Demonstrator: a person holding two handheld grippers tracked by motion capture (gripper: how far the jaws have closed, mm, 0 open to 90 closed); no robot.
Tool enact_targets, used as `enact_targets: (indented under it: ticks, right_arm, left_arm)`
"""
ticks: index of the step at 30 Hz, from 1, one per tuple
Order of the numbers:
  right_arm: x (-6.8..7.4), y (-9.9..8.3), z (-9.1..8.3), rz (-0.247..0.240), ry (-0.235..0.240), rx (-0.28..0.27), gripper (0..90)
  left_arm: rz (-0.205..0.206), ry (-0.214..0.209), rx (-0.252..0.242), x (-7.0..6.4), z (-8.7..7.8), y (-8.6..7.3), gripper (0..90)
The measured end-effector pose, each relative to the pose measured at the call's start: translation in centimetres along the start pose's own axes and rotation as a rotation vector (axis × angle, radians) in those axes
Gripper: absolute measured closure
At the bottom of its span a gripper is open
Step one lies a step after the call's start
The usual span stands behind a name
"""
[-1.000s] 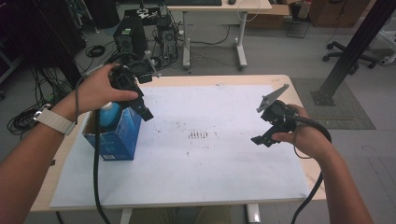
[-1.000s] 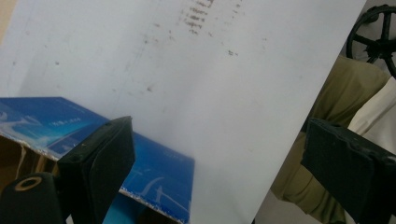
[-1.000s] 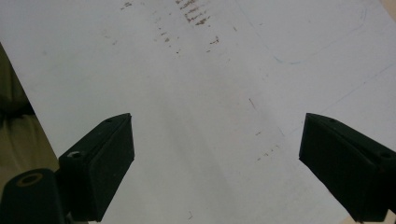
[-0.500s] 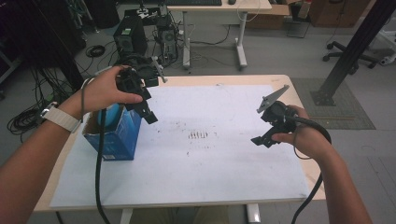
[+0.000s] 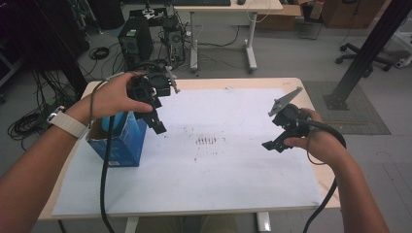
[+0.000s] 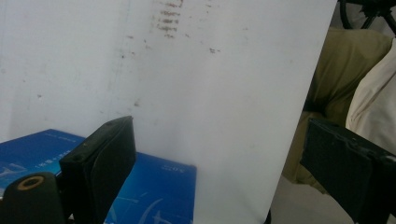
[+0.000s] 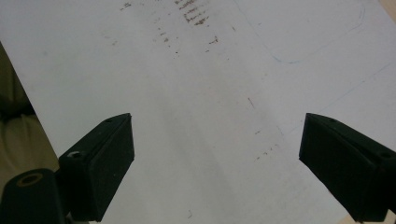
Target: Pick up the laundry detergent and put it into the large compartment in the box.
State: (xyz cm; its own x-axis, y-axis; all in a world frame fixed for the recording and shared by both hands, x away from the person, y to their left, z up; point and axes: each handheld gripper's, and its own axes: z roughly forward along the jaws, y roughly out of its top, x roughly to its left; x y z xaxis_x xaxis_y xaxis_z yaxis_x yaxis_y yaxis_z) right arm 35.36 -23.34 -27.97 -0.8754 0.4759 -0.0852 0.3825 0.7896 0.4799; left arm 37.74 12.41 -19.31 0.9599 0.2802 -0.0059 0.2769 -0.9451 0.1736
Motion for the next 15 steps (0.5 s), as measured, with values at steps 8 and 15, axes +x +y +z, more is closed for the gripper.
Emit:
enact_targets:
  ticks: [8, 15]
  right_arm:
    - [-0.16, -0.11, 0.04, 0.004, 0.000, -0.006, 10.3]
    - [-0.24, -0.32, 0.05, 0.007, -0.001, -0.002, 10.3]
  left_arm:
    - [0.005, 0.006, 0.000, 0.01, 0.17, 0.22, 10.6]
    - [-0.002, 0.009, -0.008, 0.05, 0.32, 0.46, 10.7]
